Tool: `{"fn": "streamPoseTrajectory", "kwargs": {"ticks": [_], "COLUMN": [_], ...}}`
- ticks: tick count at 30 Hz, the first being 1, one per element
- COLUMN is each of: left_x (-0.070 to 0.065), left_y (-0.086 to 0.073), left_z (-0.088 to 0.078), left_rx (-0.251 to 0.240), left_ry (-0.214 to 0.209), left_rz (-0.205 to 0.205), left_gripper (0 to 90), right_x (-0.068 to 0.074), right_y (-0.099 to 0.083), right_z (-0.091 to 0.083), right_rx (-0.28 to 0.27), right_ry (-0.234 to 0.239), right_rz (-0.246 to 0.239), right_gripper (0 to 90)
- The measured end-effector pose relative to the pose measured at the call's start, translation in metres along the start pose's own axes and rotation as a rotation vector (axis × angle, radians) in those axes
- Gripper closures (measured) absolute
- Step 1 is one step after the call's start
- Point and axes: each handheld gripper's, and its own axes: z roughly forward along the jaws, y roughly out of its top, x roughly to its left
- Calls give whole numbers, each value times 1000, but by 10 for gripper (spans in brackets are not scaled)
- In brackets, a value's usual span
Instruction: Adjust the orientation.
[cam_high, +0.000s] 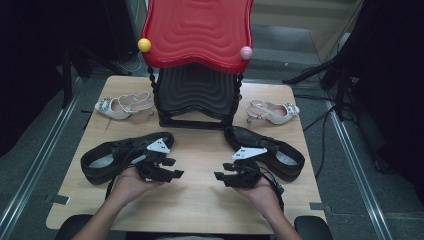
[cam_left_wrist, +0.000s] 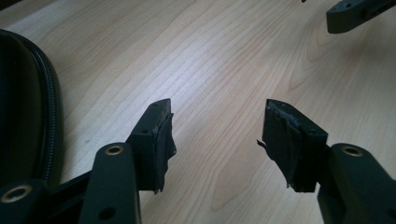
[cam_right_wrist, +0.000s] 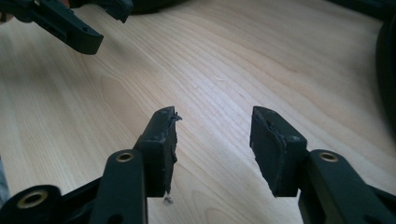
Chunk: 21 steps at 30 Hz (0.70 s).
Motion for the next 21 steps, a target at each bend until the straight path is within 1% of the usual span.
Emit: {"fn": "streamPoseTrajectory", "kwargs": {"ticks": [2,3,5,6,7,8,9,10,11,12,15,16,17,18,19,21], "left_x": [0,-1,-1,-1,-1,-1,-1,0,0,0,1,1,1,1,1,1], "left_y": [0,0,0,0,0,0,0,-1,-1,-1,-1,-1,-1,-1,-1,-1], "left_z": [0,-2,-2,-3,-3,-3,-3,-3,-3,-3,-3,-4,-4,-4,-4,-5], "left_rx": [-1,-3,-6,-7,-7,-3,-3,5,5,8,1,8,8,16,16,27], "left_ry": [-4,-13,-14,-12,-15,-12,-12,1,1,2,2,1,1,8,8,12], "left_rz": [-3,4,0,-4,-6,2,2,15,15,8,4,9,9,14,14,17], "left_gripper": [391,386,385,385,397,417,425,431,432,432,435,436,436,437,437,437], "right_x": [3,5,7,7,9,11,12,12,12,15,14,14,14,15,15,15], "right_y": [2,2,3,4,5,6,6,6,6,5,5,6,6,6,6,6], "right_z": [-2,-3,-3,-4,-5,-5,-6,-5,-5,-2,0,0,0,0,0,0], "right_rx": [3,7,8,6,0,-11,-13,-20,-20,-20,-10,-4,-4,-5,-5,-7], "right_ry": [-38,-48,-48,-41,-23,13,23,36,36,17,8,13,13,5,5,5], "right_rz": [-40,-57,-63,-57,-54,-64,-61,-64,-64,-65,-54,-34,-34,-31,-31,-41], "right_gripper": [504,497,488,466,418,328,301,246,246,157,146,141,141,168,168,224]}}
